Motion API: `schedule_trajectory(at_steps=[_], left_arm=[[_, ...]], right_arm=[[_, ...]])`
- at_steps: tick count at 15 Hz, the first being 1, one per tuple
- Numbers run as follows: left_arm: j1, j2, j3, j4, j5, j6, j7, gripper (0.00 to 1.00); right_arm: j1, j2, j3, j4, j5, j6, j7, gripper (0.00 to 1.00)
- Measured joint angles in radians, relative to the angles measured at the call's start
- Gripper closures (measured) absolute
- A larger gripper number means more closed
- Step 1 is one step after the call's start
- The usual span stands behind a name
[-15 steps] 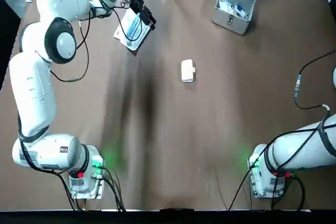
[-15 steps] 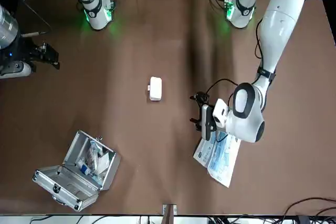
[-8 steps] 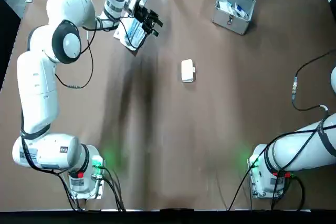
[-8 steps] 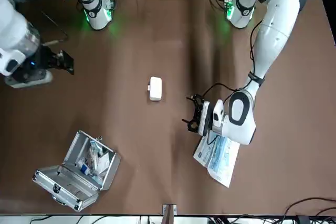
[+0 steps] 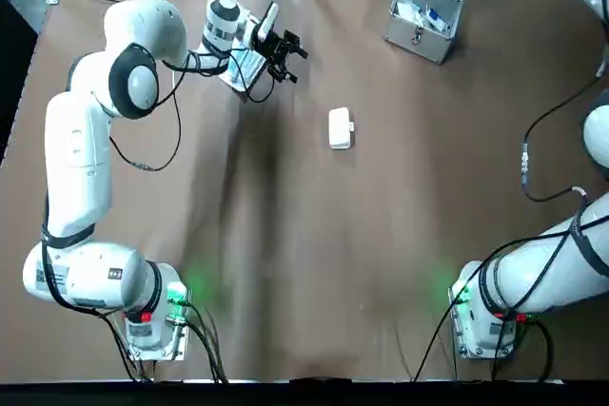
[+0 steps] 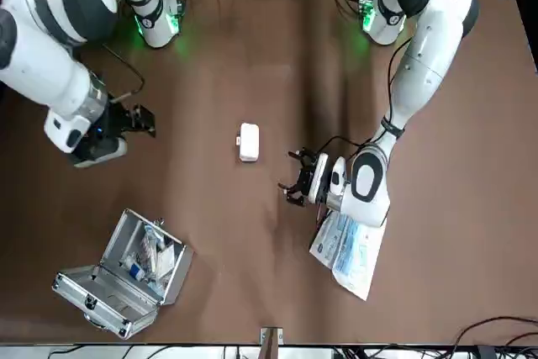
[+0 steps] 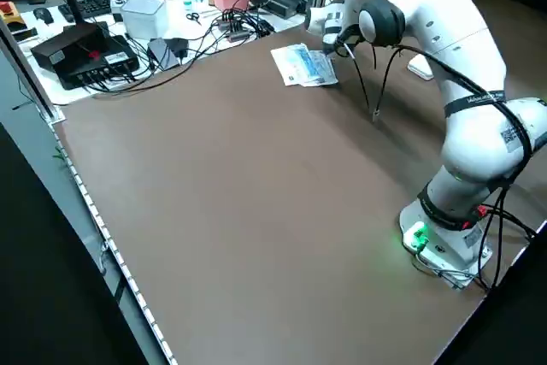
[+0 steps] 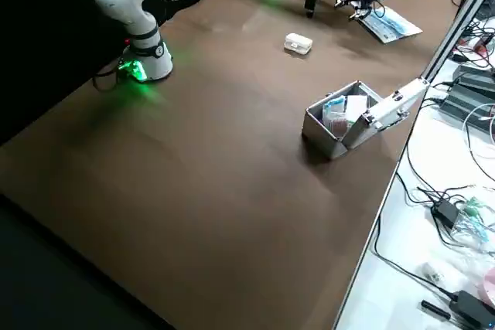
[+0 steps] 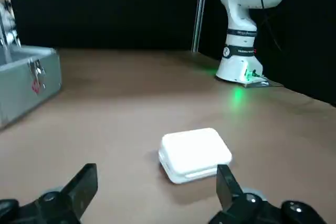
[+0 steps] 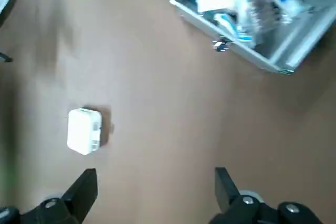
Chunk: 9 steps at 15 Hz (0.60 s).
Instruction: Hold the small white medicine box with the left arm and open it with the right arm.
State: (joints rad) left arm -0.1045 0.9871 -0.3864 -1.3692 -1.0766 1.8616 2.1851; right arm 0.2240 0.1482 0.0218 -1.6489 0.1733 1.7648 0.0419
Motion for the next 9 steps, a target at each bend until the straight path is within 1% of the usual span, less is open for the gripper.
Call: schedule_trajectory(at_steps=[2,4,9], left_arm=[[-0.012,0.014,0.000,0.000,-0.044,0.000,0.084,0.00],[-0.027,0.026,0.000,0.000,-0.062,0.007,0.130,0.00],[-0.064,0.055,0.000,0.000,-0.076,0.068,0.146,0.00]], right_arm=[[0.019,0.036,0.000,-0.001,0.010,0.012,0.025,0.02],[0.033,0.065,0.001,-0.015,0.041,0.016,0.035,0.02],[0.041,0.078,0.000,-0.074,0.062,0.037,0.040,0.06]])
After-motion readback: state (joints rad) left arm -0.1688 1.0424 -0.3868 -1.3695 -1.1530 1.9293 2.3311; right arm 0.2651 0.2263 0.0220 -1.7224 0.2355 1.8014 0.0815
